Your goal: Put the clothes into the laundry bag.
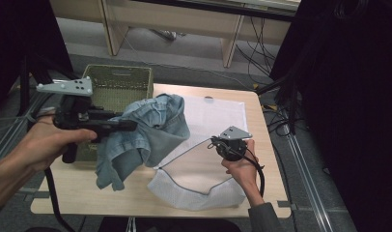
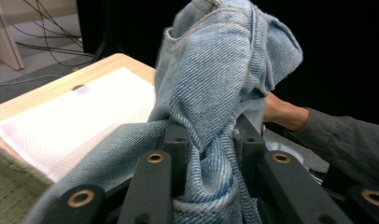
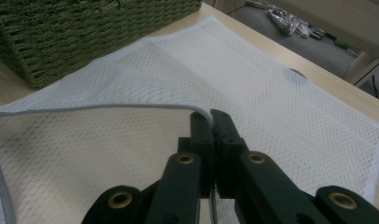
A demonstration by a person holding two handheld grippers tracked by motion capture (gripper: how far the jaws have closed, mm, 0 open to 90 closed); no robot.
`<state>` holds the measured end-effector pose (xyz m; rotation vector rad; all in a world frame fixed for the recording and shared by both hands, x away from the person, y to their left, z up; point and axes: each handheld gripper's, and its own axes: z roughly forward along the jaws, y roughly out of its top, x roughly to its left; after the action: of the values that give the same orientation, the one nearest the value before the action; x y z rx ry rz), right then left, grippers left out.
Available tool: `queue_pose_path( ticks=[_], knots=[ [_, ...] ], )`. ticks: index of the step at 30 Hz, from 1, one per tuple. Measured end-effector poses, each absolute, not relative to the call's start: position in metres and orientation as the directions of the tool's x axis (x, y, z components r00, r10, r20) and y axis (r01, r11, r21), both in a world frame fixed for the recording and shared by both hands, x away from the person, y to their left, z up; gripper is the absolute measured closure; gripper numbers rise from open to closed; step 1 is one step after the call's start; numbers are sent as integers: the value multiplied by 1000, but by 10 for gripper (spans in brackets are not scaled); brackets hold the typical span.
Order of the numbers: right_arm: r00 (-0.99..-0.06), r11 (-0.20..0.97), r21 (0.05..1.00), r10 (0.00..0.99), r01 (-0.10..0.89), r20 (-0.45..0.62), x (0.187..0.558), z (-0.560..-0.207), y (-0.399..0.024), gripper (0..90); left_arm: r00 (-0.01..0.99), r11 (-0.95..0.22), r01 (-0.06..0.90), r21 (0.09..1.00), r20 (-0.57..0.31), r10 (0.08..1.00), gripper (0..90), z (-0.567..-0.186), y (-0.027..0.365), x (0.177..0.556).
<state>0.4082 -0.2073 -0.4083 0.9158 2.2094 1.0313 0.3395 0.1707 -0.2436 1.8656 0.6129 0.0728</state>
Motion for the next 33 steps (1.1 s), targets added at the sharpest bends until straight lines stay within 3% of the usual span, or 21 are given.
queue_pose_path(
  ticks=[17, 33],
  knots=[
    [-608, 448, 825, 776, 343, -168, 410, -405, -215, 895, 895, -335, 398, 854, -282, 345, 715, -299, 109, 337],
    [-600, 409, 851, 787, 329, -146, 407, -399, -216, 896, 882, -414, 450, 791, -319, 348, 714, -371, 75, 356]
  ],
)
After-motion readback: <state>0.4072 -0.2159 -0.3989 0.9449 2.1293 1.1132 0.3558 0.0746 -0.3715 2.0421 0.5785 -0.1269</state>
